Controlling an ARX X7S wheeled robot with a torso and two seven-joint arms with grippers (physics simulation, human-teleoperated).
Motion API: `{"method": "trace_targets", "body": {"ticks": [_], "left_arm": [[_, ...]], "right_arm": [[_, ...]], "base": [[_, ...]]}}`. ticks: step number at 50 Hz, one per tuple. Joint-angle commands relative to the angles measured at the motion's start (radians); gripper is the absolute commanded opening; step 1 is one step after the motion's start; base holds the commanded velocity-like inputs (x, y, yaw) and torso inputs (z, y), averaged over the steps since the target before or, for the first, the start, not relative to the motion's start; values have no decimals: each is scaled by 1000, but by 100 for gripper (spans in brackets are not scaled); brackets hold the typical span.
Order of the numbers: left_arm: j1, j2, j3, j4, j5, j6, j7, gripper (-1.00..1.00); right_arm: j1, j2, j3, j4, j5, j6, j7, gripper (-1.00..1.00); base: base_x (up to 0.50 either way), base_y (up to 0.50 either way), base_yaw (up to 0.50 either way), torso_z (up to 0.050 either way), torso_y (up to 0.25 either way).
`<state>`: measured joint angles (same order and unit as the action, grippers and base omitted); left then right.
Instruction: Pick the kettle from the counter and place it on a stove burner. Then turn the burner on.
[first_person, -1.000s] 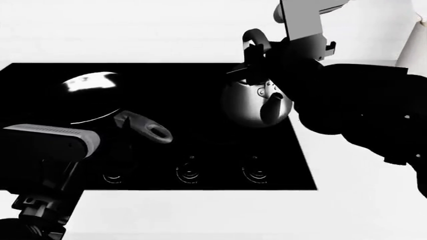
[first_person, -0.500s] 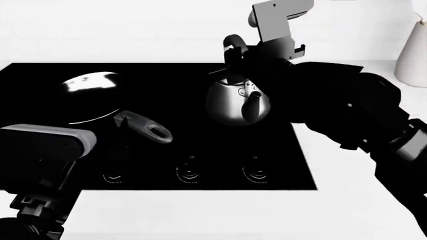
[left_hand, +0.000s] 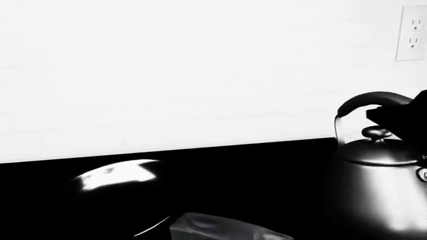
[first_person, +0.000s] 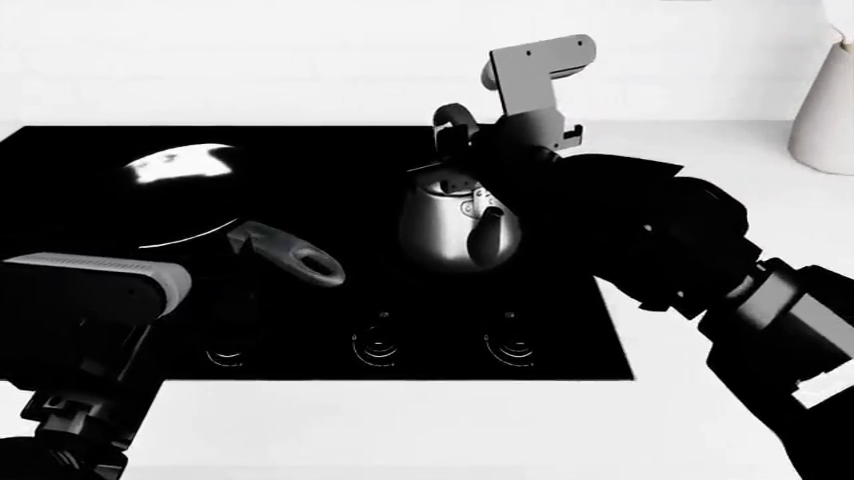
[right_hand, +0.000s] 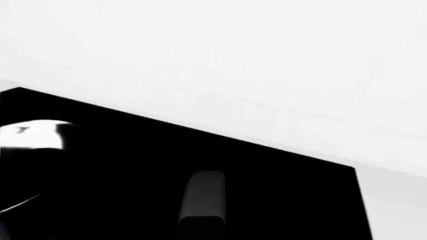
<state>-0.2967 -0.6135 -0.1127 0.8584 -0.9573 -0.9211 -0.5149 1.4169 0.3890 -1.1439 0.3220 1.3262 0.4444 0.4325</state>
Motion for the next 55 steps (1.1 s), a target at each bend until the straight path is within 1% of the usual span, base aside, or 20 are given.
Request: {"method": "trace_targets", "body": {"ticks": [1, 18, 27, 28, 40, 44, 50, 55], "left_arm": [[11, -2, 4, -6, 9, 13, 4, 100], [26, -6, 12, -12, 22, 27, 8, 100], [26, -7, 14, -15, 21, 31, 7, 100], [26, -7, 15, -15, 20, 31, 7, 100], [29, -9, 21, -16, 21, 37, 6, 100], [28, -10, 21, -18, 20, 38, 5, 100], [32, -13, 17, -17, 16, 41, 4, 100], [29, -15, 12, -13, 5, 39, -1, 100]], "right_arm": [[-4, -23, 28, 44, -85, -12, -19, -100], [-10, -61, 11, 125, -115, -35, -76, -100], [-9, -61, 7, 119, -104, -15, -79, -100], [-4, -61, 8, 121, -106, -14, -75, 100], [11, -60, 11, 110, -103, -3, -69, 100], [13, -49, 19, 64, -91, 1, -56, 100], [27, -10, 35, -35, -56, 39, 6, 100], [15, 47, 65, -178, -11, 59, 120, 100]], "base": [[0, 0, 0, 0, 0], [0, 0, 0, 0, 1], [0, 0, 0, 0, 0], [0, 0, 0, 0, 0], [0, 0, 0, 1, 0], [0, 0, 0, 0, 0], [0, 0, 0, 0, 2], [0, 0, 0, 0, 0]]}}
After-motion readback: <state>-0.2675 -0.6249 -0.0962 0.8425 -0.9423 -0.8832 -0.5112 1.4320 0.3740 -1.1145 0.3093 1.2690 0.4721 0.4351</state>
